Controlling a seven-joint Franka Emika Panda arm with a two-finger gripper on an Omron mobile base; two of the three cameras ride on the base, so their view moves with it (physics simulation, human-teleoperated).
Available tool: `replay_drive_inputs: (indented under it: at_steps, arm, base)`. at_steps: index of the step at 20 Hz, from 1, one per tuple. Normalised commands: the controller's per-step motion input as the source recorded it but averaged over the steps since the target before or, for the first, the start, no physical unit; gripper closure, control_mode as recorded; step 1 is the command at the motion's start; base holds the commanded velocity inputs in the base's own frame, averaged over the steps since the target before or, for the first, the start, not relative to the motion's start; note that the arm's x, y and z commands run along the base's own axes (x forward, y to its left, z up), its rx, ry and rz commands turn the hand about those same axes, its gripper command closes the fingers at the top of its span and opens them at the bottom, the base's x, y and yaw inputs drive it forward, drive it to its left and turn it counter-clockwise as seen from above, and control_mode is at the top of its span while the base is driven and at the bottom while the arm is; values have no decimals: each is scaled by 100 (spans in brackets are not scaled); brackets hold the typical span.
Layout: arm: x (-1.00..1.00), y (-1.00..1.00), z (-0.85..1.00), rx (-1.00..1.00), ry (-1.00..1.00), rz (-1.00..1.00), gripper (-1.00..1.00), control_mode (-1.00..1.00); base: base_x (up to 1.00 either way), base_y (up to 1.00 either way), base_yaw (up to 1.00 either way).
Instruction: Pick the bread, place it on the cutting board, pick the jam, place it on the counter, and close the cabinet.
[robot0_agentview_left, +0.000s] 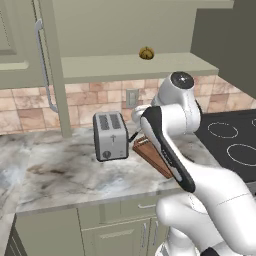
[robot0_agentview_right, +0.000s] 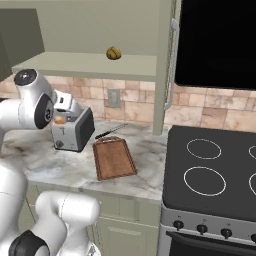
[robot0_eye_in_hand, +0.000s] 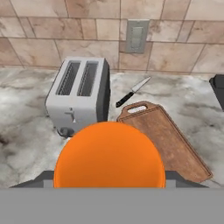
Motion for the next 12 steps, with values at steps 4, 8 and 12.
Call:
replay_drive_inputs:
  at_steps: [4,8,12]
  arm:
    - [-1,18,-52,0,0,0,100,-100]
    - [0,19,-54,0,0,0,100,-100]
    - [0,21,-54,0,0,0,100,-100]
  base:
    - [0,0,0]
    - [0,0,0]
    - [0,0,0]
